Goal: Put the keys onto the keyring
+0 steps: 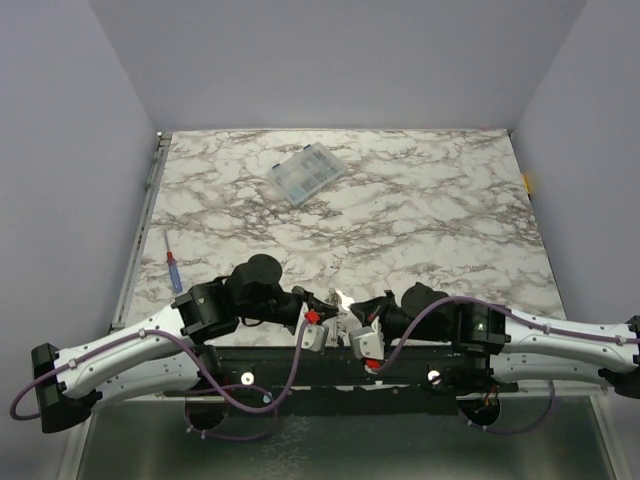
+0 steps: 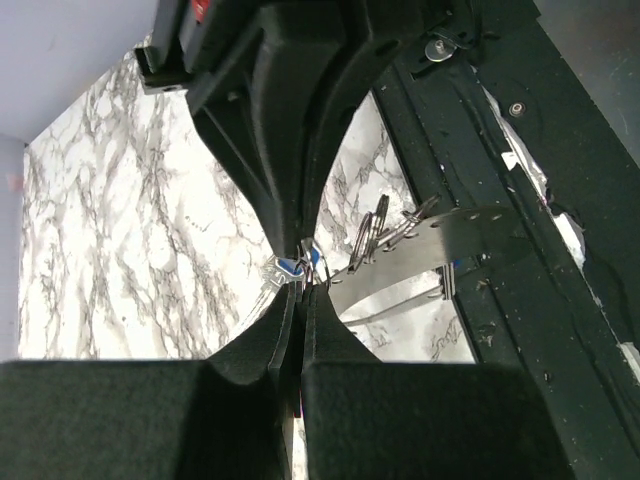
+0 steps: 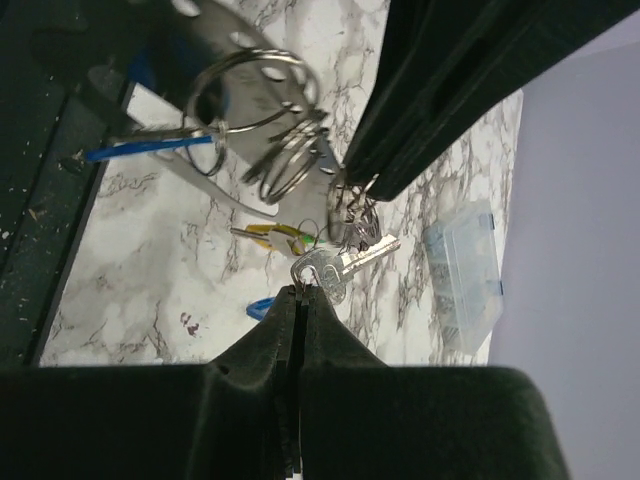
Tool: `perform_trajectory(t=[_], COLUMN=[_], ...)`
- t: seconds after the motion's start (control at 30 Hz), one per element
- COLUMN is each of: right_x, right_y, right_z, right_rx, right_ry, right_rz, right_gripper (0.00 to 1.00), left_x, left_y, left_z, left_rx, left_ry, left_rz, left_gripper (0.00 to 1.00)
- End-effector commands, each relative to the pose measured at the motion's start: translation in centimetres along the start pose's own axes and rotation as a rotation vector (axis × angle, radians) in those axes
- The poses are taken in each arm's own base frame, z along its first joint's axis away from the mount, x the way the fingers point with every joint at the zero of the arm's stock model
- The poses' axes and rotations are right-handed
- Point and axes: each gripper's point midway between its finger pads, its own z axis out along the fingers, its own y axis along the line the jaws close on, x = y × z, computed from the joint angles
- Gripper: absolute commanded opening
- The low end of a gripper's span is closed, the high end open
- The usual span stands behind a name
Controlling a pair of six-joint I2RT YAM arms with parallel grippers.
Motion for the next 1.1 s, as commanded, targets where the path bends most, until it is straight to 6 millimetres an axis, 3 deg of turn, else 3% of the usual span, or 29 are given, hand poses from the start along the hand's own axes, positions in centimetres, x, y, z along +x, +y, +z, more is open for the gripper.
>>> perform_trajectory(t=[0.0, 0.27, 0.7, 0.87, 1.07], right_x=[-0.2, -1.9, -3.9, -2.6, -2.4], right_y=[-0.6, -1.9, -1.6, -0.4, -0.7], right_z=[-0.3, -0.6, -0.6, 0.1, 0.7], right_rx=[-0.006, 0.029, -0.013, -0.061, -0.049], right_ry=[0.014, -0.052, -0.146, -0.085, -0.073], right_rz=[-0.047, -0.064, -0.046, -0.055, -0.051], right_gripper=[0.01, 0.01, 0.01, 0.01, 0.01], left_x=[-0.1, 1.2, 1.8, 1.5, 1.1], left_y=[0.3, -1.0, -0.4, -0.3, -0.5], left_z=[-0.4, 1.3, 1.6, 1.4, 1.5], left_rx=[0.014, 0.11, 0.085, 0.077, 0.089], left_ry=[0.032, 0.052, 0.066, 0.054, 0.031], left_rz=[0.015, -0.014, 0.014, 0.012, 0.004], left_gripper=[0.0, 0.0, 0.0, 0.0, 0.0])
